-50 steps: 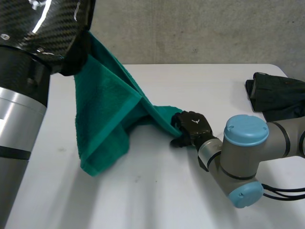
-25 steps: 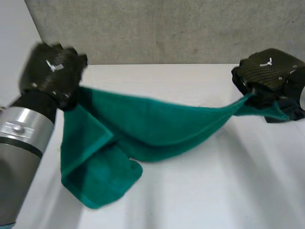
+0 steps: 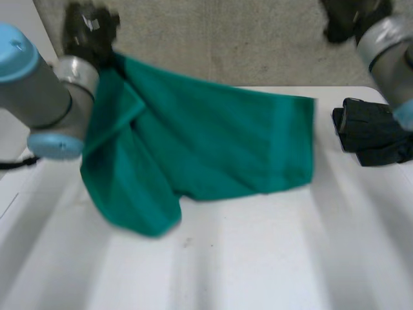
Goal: Fold the laundry.
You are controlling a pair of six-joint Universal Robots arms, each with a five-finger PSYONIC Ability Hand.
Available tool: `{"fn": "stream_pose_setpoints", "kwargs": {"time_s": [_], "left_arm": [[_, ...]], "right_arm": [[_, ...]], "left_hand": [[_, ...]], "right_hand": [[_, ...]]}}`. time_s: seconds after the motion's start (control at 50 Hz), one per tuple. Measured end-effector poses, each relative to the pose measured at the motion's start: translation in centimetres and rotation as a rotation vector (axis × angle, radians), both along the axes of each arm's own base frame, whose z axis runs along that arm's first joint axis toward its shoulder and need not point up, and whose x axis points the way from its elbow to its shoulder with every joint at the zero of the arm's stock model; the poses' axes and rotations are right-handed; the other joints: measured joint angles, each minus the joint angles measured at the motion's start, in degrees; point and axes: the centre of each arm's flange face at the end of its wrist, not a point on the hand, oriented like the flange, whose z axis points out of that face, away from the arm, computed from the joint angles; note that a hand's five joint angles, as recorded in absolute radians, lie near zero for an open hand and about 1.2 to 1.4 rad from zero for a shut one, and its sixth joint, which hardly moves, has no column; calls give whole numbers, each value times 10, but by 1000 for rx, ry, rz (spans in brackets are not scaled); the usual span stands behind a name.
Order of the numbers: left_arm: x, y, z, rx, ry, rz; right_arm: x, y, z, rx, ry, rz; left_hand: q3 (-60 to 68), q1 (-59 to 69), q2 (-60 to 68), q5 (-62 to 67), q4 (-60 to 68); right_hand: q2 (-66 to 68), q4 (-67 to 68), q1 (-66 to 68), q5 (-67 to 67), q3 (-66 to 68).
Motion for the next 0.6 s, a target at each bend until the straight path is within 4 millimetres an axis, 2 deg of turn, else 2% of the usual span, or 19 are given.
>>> {"fn": "stream_pose_setpoints", "kwargs": {"time_s": [0.02, 0.04, 0.12, 0.18, 0.24, 0.26, 0.28, 0.3, 0.36, 0.38, 0.4, 0.42, 0.44, 0.48, 0.5, 0.54, 0.58, 0.6], "left_arm": [[0, -1, 11, -43, 17, 0], [0, 1, 30, -109, 42, -2], [1, 15, 72, -244, 95, -11], [4, 28, 81, -265, 103, -20], [5, 38, 67, -216, 83, -27], [6, 43, 57, -182, 69, -32], [6, 43, 57, -182, 69, -32], [6, 51, 42, -133, 49, -41], [4, 61, 28, -89, 29, -60], [2, 76, 16, -50, 11, -86], [1, 82, 13, -39, 5, -98], [0, 86, 11, -33, 1, -106], [-2, 98, 7, -17, -7, -128], [-3, 102, 6, -13, -10, -137], [-6, 119, 3, -3, -17, -169], [-9, 135, 4, -1, -19, -200], [-10, 141, 4, -2, -19, -210], [-11, 154, 7, -9, -16, -234]], "right_arm": [[0, -1, 6, -26, -17, -1], [-2, 0, 29, -112, -70, -2], [-4, 9, 60, -213, -129, 2], [-3, 17, 64, -204, -129, 15], [0, 22, 55, -151, -109, 31], [1, 26, 45, -94, -89, 45], [1, 26, 45, -94, -89, 45], [4, 35, 19, 43, -46, 77], [6, 42, -2, 158, -23, 105], [7, 51, -29, 302, -20, 144], [7, 54, -37, 348, -25, 158], [7, 57, -46, 400, -35, 176], [7, 64, -61, 498, -67, 214], [7, 66, -67, 535, -83, 230], [6, 74, -84, 661, -160, 297], [4, 81, -94, 763, -246, 374], [3, 83, -97, 792, -275, 401], [2, 87, -100, 846, -332, 464]], "left_hand": [[0, 0, 0, 0, 0], [0, 0, 0, 0, 0], [0, 0, 0, 0, 0], [0, 0, 0, 0, 0], [0, 0, 0, 0, 0], [0, 0, 0, 0, 0], [0, 0, 0, 0, 0], [0, 0, 0, 0, 0], [0, 0, 0, 0, 0], [0, 0, 0, 0, 0], [0, 0, 0, 0, 0], [0, 0, 0, 0, 0], [0, 0, 1, 0, 0], [0, 0, 1, 0, 0], [1, 0, 1, 0, 0], [1, 0, 1, 0, 0], [1, 0, 1, 0, 0], [1, 0, 1, 0, 0]], "right_hand": [[0, 0, 0, 0, 0], [0, 0, 0, 0, 0], [0, 0, 0, 0, 0], [0, 0, 0, 3, 0], [0, 0, 0, 3, 0], [0, 0, 0, 3, 0], [0, 0, 0, 3, 0], [0, 0, 0, 3, 0], [-57, -49, -51, -42, -48], [-270, -268, -265, -250, -266], [-270, -268, -265, -250, -266], [-401, -399, -359, -384, -398], [-476, -482, -404, -470, -478], [-486, -495, -409, -483, -492], [-488, -502, -410, -490, -498], [-488, -503, -410, -490, -498], [-488, -503, -410, -490, -498], [-488, -503, -410, -490, -498]]}}
